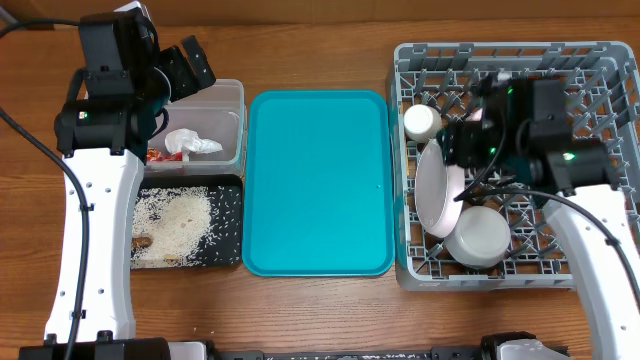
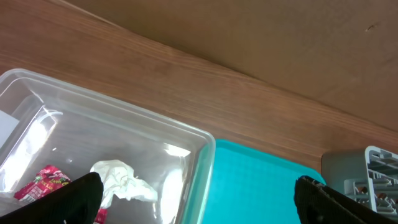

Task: Sort waste into correct bins and load items into the dishwasher
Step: 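Open the right gripper and withdraw it from the plate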

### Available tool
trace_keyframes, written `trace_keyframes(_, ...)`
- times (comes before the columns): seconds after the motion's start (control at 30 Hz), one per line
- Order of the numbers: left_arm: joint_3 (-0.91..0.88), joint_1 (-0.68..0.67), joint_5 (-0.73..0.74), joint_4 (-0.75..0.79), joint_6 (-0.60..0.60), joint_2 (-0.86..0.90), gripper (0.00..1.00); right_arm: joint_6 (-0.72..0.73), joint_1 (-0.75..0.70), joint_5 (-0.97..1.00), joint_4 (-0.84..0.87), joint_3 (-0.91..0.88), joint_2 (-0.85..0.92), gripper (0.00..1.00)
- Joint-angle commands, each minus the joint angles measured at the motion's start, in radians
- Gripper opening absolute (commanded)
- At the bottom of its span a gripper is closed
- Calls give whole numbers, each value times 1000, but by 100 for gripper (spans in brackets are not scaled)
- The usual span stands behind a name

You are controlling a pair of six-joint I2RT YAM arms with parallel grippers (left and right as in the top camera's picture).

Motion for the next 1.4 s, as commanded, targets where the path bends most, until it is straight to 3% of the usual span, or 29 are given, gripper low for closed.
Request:
trace_keyframes(0.0, 9, -7, -11, 3, 15, 1, 100, 0, -2, 6, -24, 114, -7, 87)
trace_keyframes(0.07, 9, -7, -10, 3, 15, 1, 100, 0, -2, 6, -18, 133, -10, 100)
trace_keyframes(1.37, 9, -7, -11, 3, 15, 1, 100, 0, -2, 6, 29, 130, -6, 100)
